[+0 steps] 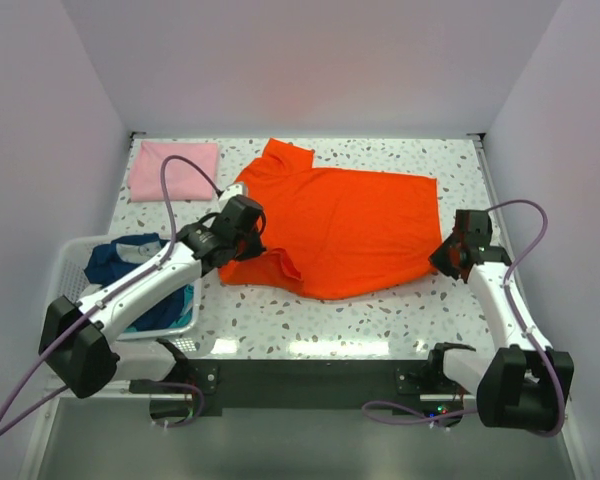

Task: Fold and stack the t-shirts
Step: Fold the tshirt

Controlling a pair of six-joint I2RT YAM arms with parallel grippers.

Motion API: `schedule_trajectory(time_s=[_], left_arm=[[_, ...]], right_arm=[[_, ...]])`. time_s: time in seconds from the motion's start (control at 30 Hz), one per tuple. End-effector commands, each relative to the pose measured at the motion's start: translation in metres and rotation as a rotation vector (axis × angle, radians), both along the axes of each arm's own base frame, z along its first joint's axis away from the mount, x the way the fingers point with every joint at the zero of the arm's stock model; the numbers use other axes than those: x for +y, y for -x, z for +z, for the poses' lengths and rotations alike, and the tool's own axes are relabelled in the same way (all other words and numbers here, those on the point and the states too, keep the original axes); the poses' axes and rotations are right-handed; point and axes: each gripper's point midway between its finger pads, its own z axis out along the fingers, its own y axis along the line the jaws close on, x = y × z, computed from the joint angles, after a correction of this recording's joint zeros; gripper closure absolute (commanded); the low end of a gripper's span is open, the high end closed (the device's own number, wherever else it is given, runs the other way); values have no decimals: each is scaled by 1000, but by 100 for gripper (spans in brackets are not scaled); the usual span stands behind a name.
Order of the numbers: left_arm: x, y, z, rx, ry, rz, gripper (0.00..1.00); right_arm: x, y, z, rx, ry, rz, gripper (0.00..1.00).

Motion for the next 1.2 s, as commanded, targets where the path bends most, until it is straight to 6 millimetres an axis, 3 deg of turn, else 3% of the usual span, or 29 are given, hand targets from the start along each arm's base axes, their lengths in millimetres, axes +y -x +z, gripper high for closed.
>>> schedule_trajectory(time_s=[0.0, 0.33, 0.8, 1.0, 1.07, 1.1, 1.13, 1.17], left_arm=[[-5, -31, 24, -90, 9, -29, 100], [-4, -77, 33, -147, -7, -67, 100], [4, -131, 35, -235, -16, -100, 100], [-4, -162, 28, -253, -17, -185, 100], [-6, -170, 17, -239, -36, -216, 100], [-7, -178, 22, -254, -34, -221, 100], [-8, -182, 10, -230, -44, -231, 100], [-10, -189, 14, -246, -54, -247, 100]], right_arm=[[-1, -27, 25, -85, 6, 20, 98], [-10, -53, 28, -67, 48, 18, 97], [-21, -72, 10, 3, 58, -18, 94], [-27, -75, 6, 13, 67, -32, 93], [-27, -76, 2, 25, 66, -33, 92], [-28, -79, 2, 24, 66, -35, 91], [-28, -79, -2, 40, 65, -31, 90], [-29, -81, -3, 42, 67, -32, 89]])
